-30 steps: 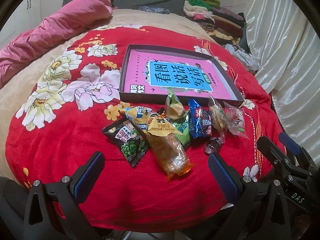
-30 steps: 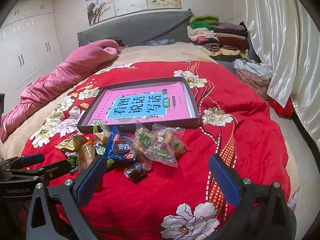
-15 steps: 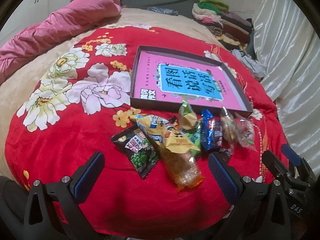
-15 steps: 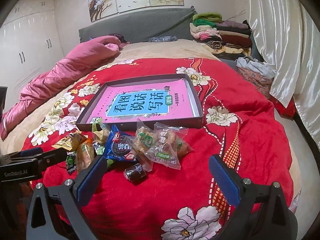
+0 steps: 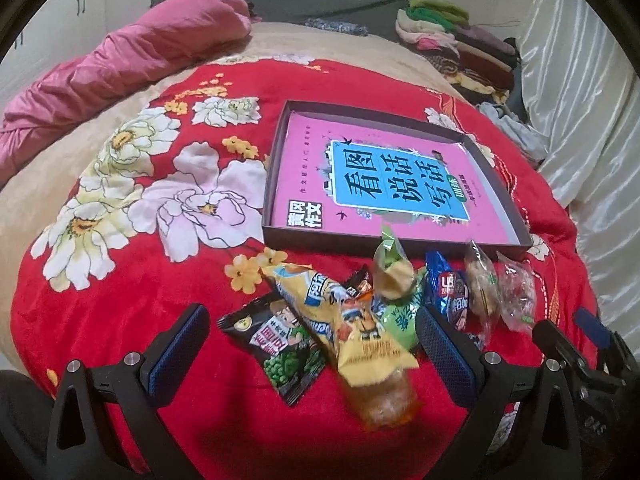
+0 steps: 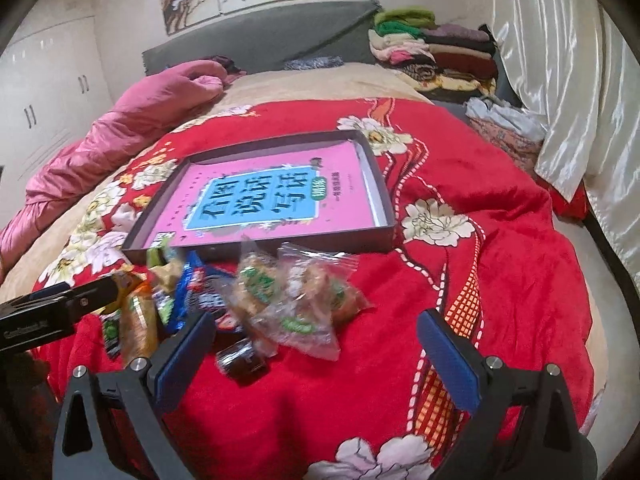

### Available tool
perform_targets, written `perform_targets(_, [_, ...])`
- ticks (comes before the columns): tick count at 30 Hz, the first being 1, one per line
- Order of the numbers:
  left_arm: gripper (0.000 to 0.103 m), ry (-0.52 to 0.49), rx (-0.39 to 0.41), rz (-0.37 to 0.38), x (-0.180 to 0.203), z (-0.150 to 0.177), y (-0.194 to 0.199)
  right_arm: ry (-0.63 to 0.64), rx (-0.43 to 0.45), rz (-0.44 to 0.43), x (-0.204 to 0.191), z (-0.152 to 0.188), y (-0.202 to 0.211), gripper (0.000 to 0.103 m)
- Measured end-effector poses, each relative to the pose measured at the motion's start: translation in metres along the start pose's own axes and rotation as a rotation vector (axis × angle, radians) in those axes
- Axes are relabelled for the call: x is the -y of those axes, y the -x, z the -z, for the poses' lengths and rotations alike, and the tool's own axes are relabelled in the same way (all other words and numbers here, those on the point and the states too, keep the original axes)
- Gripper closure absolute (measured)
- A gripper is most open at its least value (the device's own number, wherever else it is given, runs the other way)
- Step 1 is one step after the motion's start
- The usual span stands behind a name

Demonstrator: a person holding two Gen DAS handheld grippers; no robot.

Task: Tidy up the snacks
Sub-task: 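Grasp the yellow cartoon snack bar with the left gripper while the right grasps a clear pastry bag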

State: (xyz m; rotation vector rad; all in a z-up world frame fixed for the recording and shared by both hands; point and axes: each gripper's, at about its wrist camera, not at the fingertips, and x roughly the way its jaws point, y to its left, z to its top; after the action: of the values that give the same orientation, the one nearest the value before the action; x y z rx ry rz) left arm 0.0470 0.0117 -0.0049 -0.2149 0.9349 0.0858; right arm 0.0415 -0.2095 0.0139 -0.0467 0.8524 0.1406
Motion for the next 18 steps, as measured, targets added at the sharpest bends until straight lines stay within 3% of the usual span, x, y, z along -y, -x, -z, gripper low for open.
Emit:
perform_targets(7, [0.021, 0.041, -0.083, 0.042, -0.009, -0.002, -0.019, -0.008, -0.053, -0.019, 0.010, -0.007, -0.023, 0.029])
perform_targets(15, [0.029, 0.064, -0.134, 0.054, -0.020, -0.006, -0.030, 0.020, -0.087, -0.047, 0.004, -0.012, -0.043, 0.051])
perform_targets(18, [0.037, 0.079, -0.145, 0.056, -0.025, -0.007, -0.033, 0.045, -0.091, -0.044, 0.001, -0.013, -0.048, 0.057])
